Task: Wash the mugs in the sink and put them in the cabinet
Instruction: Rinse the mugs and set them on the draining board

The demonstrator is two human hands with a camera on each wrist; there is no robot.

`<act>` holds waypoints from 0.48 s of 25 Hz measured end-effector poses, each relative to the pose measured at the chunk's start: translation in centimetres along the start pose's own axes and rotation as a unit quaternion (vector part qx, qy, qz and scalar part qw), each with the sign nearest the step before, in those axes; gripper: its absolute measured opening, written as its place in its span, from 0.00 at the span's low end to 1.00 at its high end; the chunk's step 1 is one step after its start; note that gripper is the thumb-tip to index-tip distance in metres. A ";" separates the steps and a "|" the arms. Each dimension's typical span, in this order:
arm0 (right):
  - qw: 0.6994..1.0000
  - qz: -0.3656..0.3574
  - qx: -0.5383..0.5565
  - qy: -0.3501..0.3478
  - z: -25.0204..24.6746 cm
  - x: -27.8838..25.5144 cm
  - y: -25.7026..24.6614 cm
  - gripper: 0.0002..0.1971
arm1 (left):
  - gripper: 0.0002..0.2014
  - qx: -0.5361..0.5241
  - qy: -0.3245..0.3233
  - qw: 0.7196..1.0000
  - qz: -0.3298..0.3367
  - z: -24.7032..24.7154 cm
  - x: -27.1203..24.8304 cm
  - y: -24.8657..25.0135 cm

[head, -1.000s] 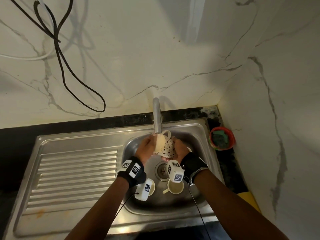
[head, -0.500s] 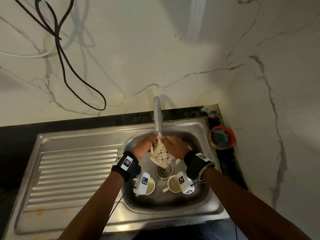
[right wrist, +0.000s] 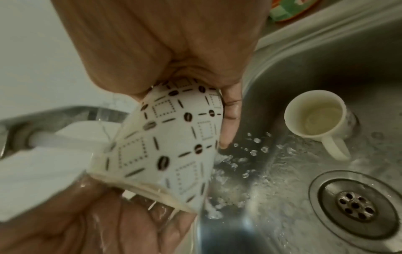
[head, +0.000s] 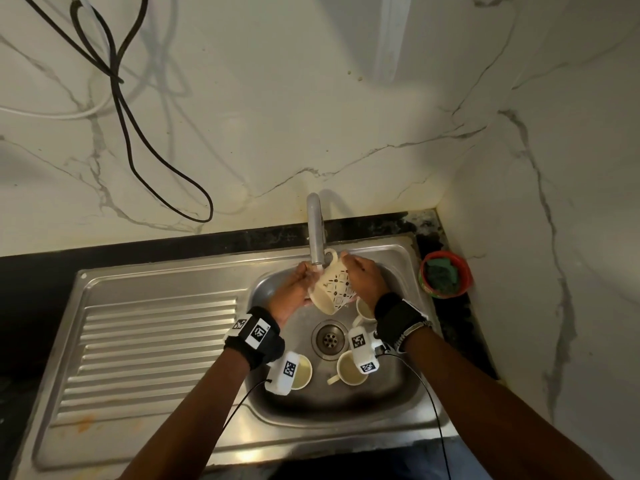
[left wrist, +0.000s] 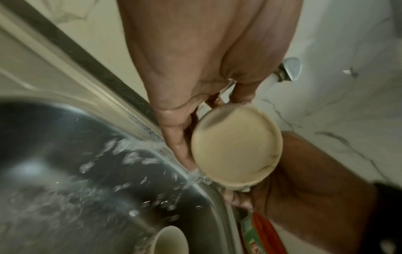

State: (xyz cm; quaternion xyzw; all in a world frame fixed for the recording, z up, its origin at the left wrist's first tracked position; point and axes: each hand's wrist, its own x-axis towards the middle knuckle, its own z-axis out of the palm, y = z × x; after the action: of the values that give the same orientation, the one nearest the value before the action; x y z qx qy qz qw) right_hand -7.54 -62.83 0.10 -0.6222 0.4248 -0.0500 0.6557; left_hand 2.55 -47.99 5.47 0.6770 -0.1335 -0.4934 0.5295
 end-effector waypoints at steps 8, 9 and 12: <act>0.967 -0.169 -0.192 0.009 0.3 -0.8 -0.2 0.18 | 0.17 0.085 -0.030 0.995 0.033 0.2 2.3 -0.5; 0.955 -0.192 -0.226 0.015 0.5 -1.2 -0.4 0.17 | 0.15 0.065 -0.016 0.998 0.014 0.3 2.3 -0.5; 0.879 -0.257 -0.403 0.000 1.8 -3.5 0.2 0.16 | 0.17 -0.049 -0.004 0.998 -0.050 -0.3 2.0 -1.5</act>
State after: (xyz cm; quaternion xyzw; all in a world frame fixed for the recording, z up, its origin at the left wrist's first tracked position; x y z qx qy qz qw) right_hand -8.71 -59.29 1.38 -0.9198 0.2334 -0.0414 0.3127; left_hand 3.21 -48.63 3.11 0.6539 -0.0776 -0.5277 0.5365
